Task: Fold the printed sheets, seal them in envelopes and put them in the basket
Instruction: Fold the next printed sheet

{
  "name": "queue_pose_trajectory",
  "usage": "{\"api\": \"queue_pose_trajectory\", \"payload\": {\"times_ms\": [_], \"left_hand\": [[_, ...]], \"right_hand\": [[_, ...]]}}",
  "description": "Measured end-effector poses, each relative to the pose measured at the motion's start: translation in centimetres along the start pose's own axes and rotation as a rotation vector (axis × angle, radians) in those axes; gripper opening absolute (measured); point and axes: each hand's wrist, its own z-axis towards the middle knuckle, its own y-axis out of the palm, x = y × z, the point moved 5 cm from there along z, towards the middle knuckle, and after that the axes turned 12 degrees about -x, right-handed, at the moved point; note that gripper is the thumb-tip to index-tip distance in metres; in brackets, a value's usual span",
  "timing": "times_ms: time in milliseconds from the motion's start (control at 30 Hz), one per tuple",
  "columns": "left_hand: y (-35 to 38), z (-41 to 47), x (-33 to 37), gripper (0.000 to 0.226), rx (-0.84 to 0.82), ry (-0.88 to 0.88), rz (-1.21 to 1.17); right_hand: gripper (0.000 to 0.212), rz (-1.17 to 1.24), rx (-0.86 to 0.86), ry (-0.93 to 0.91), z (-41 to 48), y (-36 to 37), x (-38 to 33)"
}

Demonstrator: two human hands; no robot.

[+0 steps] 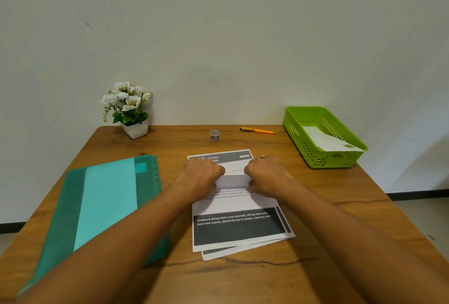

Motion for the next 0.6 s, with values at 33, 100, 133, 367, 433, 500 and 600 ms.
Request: {"api": "queue_pose_trajectory", "payload": {"times_ms": [33, 100, 133, 367, 433, 500, 600], "left_hand": [[0.2, -0.1, -0.2, 0.024, 0.001, 0.0, -0.007], [0.5, -0.2, -0.6, 0.024, 0.004, 0.005, -0.04], [0.3, -0.3, -0.8, 0.024, 0.013, 0.005, -0.057], [-1.7, 0.1, -1.6, 0.021, 0.149, -0.006, -0.126], [-0.8, 0.4, -1.7, 0.034, 0.159, -0.006, -0.098], [0.6, 0.6, -1.3, 0.049, 0.113, 0.01, -0.114], [3.1, 0.1, -0.2, 0.055, 0.006, 0.032, -0.149]], "right_hand": [[0.017, -0.002, -0.004, 0.016, -0.3, 0.3, 0.5], [0.017, 0.012, -0.005, 0.036, -0.8, 0.6, 1.1], [0.018, 0.025, 0.006, 0.037, -1.0, 0.6, 1.2], [0.022, 0.127, 0.23, 0.079, -0.8, -1.6, 2.0], [0.03, 0.141, 0.247, 0.08, -0.7, -1.2, 1.7], [0.041, 0.183, 0.194, 0.07, -0.6, -0.1, 1.3], [0.054, 0.233, 0.12, 0.041, -0.7, 1.9, 0.5]]}}
